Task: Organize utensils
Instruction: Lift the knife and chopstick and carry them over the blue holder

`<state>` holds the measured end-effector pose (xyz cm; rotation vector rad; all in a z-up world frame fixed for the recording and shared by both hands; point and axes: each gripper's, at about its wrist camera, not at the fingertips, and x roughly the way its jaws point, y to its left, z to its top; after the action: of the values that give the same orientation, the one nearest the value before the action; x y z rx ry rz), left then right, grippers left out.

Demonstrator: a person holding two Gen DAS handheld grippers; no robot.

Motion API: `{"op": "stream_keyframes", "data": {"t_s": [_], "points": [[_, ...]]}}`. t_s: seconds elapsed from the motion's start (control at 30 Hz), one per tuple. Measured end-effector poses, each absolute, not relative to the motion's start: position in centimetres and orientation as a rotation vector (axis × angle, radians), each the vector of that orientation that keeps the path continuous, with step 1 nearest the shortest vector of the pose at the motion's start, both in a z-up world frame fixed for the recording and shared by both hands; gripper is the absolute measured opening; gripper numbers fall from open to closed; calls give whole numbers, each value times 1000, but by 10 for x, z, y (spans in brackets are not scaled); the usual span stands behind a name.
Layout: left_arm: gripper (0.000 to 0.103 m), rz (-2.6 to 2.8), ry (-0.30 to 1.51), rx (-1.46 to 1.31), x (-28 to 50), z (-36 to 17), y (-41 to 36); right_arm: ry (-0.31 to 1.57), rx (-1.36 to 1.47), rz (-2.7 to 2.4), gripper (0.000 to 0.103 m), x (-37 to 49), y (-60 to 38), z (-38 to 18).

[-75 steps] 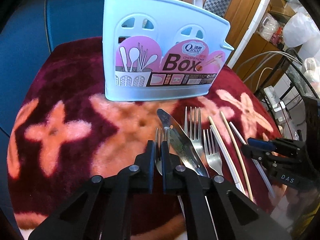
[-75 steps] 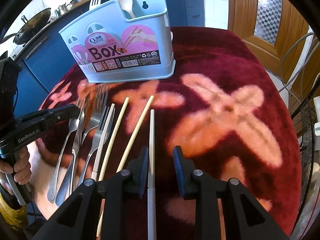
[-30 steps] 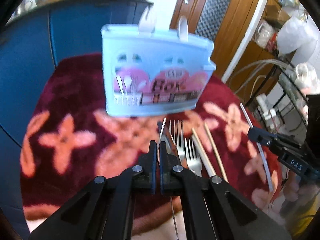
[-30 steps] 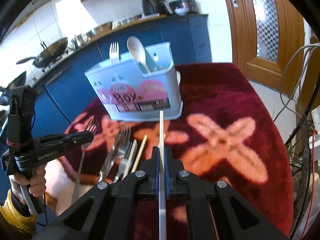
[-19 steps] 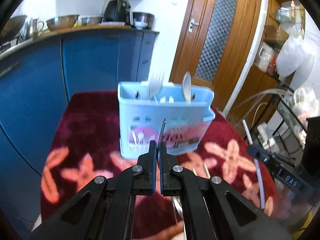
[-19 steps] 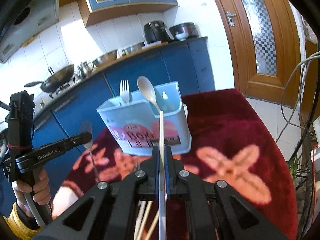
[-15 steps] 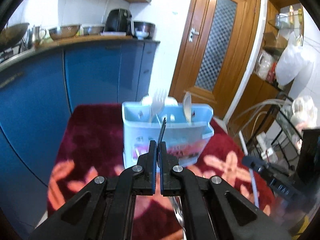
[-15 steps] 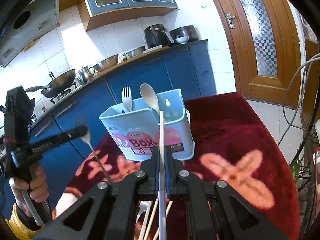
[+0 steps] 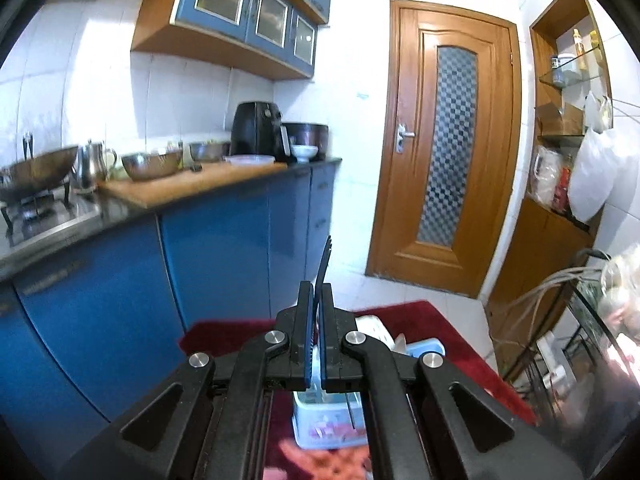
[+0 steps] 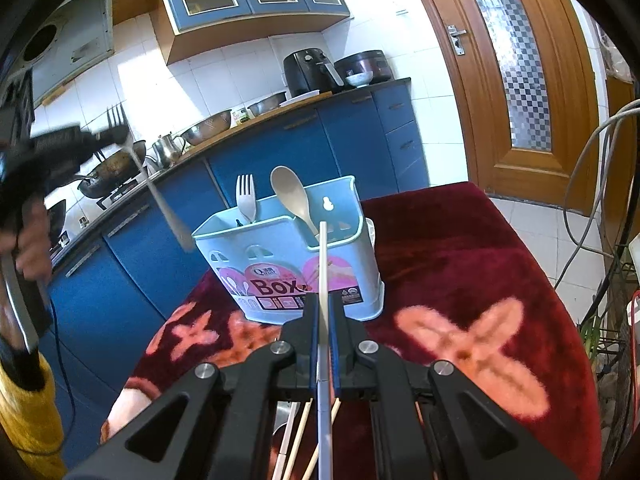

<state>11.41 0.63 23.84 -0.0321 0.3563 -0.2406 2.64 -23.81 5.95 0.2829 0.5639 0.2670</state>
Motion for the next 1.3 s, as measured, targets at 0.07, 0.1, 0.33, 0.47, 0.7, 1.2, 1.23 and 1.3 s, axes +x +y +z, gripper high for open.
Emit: {"op": "stream_keyframes", "data": {"t_s": [0.07,0.1,0.33,0.47,0.7,1.2,1.23,1.3], "points": [[0,-230,344,-28,121,247,5,566,281,264,6,27,-238,59],[0,-220,338,-20,127,250,3,566,280,263,6,27,-239,58],[0,-177,366,44,162,232,-16,567,279,256,6,27,-245,52],[0,-175,415,37,179,204,-20,561,284,247,6,29,-249,50],[0,-179,478,23,193,161,-18,552,280,229,6,35,-251,47],[0,-231,563,-33,203,96,-13,501,241,189,6,56,-244,65],[0,-233,565,-34,203,93,-13,493,239,187,6,58,-243,68],[0,-240,567,-33,202,91,-13,473,233,183,6,65,-241,76]]}}
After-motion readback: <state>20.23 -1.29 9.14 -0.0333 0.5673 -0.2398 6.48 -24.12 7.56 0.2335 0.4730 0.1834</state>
